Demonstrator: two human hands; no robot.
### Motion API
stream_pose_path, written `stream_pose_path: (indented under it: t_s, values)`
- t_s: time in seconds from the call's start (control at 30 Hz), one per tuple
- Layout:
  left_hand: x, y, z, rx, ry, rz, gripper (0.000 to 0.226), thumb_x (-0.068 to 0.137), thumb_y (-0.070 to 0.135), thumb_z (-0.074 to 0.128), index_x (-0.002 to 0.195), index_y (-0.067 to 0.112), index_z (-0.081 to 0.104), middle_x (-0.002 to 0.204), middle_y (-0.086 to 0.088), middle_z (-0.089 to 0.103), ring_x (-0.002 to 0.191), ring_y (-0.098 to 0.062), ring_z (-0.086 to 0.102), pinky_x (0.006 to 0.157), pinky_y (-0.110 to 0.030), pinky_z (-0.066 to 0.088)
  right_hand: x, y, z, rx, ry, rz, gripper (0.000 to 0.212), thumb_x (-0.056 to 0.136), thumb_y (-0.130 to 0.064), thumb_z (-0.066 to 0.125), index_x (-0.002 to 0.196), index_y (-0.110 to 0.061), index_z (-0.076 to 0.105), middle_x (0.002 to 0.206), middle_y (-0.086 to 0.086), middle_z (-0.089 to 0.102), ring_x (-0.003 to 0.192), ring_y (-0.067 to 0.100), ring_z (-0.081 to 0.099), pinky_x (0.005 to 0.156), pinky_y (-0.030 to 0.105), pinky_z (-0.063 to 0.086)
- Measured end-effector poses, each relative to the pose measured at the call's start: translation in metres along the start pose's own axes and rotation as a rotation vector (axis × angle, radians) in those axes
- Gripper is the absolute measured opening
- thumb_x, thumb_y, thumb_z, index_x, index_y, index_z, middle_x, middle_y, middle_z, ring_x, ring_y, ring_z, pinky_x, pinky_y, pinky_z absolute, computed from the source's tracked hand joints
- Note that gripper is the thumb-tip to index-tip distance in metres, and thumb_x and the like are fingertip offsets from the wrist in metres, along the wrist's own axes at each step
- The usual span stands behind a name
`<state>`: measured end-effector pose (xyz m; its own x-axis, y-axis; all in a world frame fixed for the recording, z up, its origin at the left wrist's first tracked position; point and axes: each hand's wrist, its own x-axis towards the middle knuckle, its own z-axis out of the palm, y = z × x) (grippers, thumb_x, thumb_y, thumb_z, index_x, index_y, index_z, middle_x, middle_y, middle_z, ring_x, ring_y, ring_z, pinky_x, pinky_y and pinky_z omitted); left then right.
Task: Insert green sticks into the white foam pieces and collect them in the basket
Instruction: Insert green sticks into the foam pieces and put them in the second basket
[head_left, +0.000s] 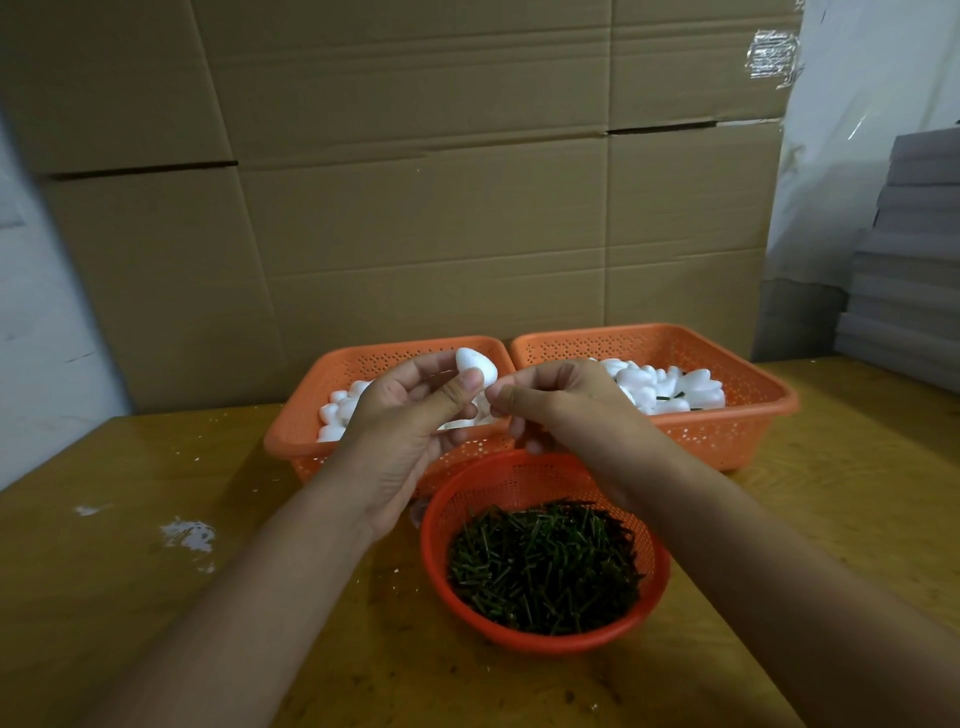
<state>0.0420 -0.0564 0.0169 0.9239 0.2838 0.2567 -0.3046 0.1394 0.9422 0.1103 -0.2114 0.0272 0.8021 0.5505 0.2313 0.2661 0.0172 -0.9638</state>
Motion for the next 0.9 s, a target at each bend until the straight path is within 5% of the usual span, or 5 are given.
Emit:
stream_pose_path:
  t_s: [0.17,0.37,0.6,0.9]
  values:
    - [0.003,0.001,-0.001,-0.031,0.099,-0.029,0.017,0.094,0.022,0.067,0.111,0.021,0.068,0.102,0.001,0.076,0.076,-0.009,0.067,0.058,-0.022,0.051,0.009,-0.001,-0.030,-0.093,0.229,-0.011,0.015,0.087,-0.017,0.072,0.078,-0.005,0.074,0.067,0.013,0.067,0.061,0.015,0.059,0.055,0.026,0.048]
    - [0.002,0.002,-0.003,-0.018,0.104,-0.057,0.019,0.097,0.007,0.058,0.106,0.021,0.069,0.093,0.005,0.075,0.072,-0.008,0.067,0.057,-0.022,0.051,0.017,0.013,-0.068,-0.758,0.605,-0.066,0.021,0.081,-0.019,0.065,0.063,-0.012,0.072,0.057,0.010,0.063,0.056,0.026,0.057,0.050,0.029,0.036]
    - [0.000,0.001,-0.002,-0.001,0.092,-0.054,0.022,0.096,0.004,0.056,0.106,0.019,0.068,0.093,0.004,0.075,0.071,-0.008,0.066,0.056,-0.022,0.051,0.020,0.027,-0.073,-0.845,0.543,-0.104,0.034,0.083,-0.012,0.060,0.050,-0.007,0.056,0.046,0.008,0.044,0.047,0.022,0.040,0.048,0.029,0.027]
    - [0.001,0.001,-0.002,-0.003,0.093,-0.055,0.023,0.096,0.003,0.055,0.107,0.019,0.068,0.092,0.004,0.075,0.069,-0.008,0.066,0.055,-0.022,0.052,0.024,0.026,-0.084,-1.063,0.644,-0.016,0.015,0.077,-0.005,0.050,0.065,-0.007,0.061,0.064,0.015,0.058,0.061,0.036,0.052,0.048,0.032,0.038]
